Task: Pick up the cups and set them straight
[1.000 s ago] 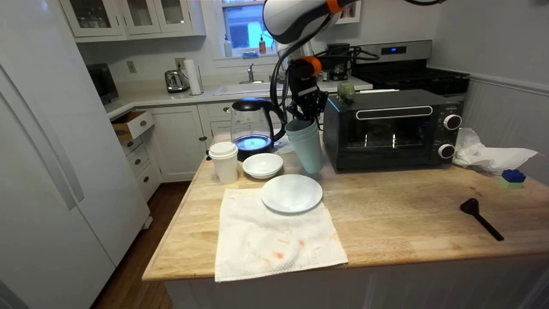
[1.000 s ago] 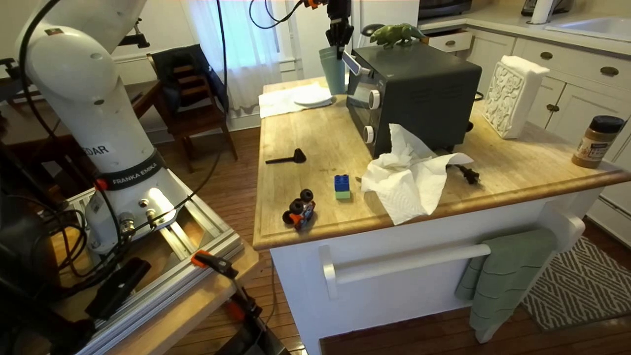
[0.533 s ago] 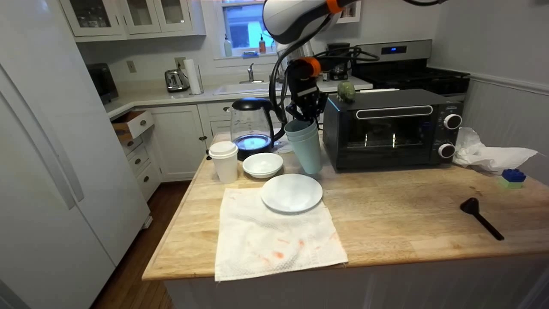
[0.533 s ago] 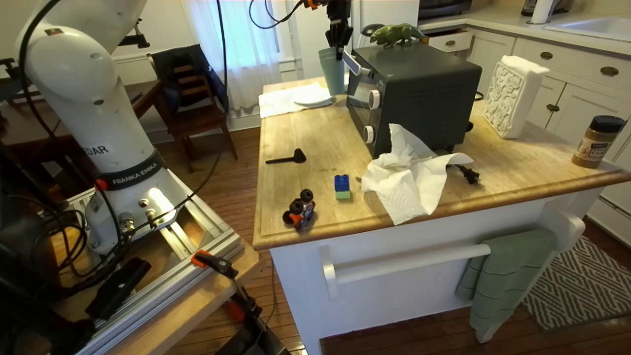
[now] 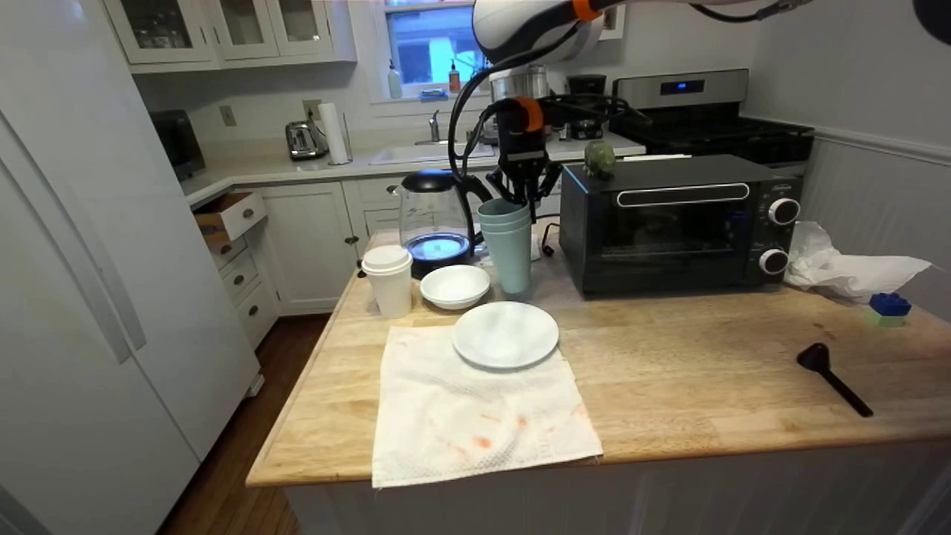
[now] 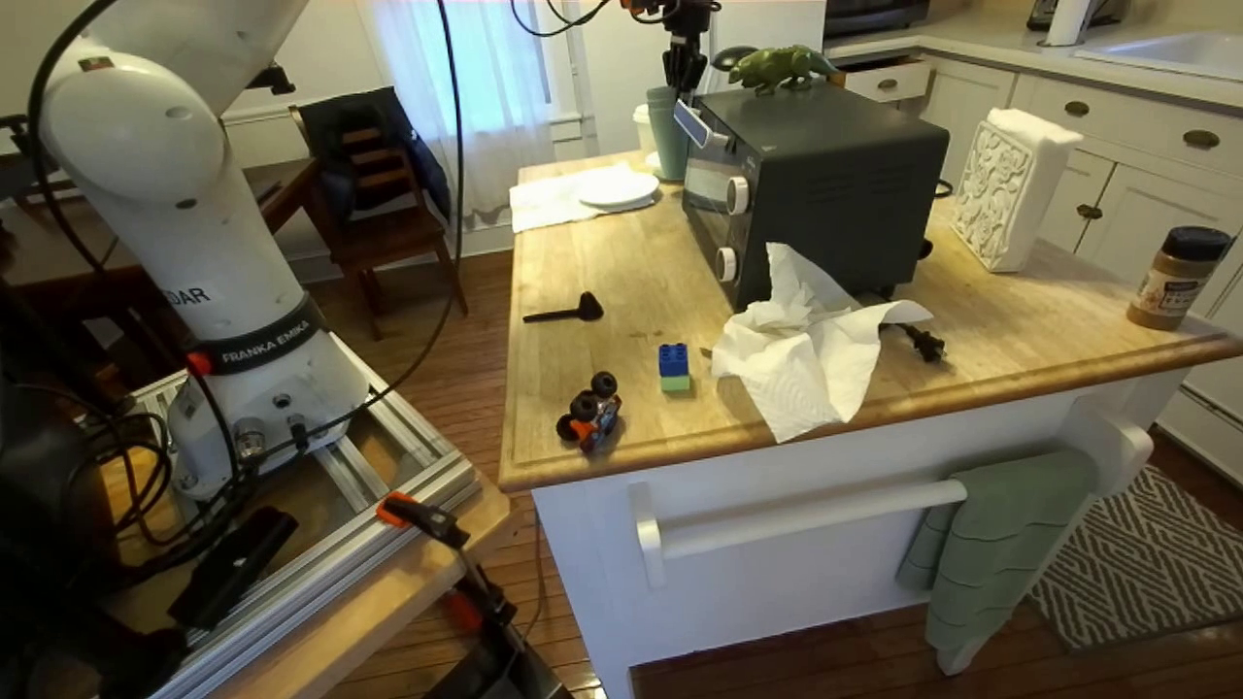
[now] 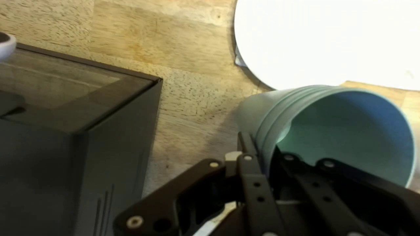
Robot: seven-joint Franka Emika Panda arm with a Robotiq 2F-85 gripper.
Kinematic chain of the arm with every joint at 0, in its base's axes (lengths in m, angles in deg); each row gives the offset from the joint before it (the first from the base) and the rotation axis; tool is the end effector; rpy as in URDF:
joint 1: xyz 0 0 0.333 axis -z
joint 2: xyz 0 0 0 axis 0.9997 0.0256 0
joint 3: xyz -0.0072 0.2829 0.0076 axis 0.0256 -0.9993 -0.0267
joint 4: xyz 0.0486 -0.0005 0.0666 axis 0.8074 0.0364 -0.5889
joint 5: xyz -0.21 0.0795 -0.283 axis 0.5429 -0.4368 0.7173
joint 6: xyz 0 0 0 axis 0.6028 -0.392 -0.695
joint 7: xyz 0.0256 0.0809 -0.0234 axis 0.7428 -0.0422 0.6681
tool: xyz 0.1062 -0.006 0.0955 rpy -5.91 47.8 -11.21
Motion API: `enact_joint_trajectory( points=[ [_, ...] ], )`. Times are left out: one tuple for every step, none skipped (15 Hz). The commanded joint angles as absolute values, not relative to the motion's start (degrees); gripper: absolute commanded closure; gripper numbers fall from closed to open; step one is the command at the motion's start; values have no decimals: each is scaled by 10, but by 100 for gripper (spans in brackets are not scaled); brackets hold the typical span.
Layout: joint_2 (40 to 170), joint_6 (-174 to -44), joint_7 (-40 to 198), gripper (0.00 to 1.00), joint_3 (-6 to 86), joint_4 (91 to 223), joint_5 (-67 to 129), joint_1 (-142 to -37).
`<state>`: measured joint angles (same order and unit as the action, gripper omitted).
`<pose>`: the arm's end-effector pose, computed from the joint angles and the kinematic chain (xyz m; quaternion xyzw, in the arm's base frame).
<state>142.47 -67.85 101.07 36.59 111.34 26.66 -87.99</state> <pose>0.7076 -0.0070 0.2943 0.9689 -0.2390 -0.0643 0.0051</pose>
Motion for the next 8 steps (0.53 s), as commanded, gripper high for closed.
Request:
enact_joint_trajectory(
  points=[
    [1453,-708,1053,98,367,1067,253,-872],
    [1456,-717,1061,98,369,1064,256,-872],
    [1460,-725,1070,98,372,1061,260,-873],
    [1463,-731,1077,98,373,1060,261,-873],
    [1466,-736,1085,98,375,1057,262,-873],
    [1469,-740,1093,98,377,1053,264,-873],
    [1471,-741,1098,98,378,1051,264,-873],
    [1473,-743,1104,98,381,1049,266,-873]
  ],
)
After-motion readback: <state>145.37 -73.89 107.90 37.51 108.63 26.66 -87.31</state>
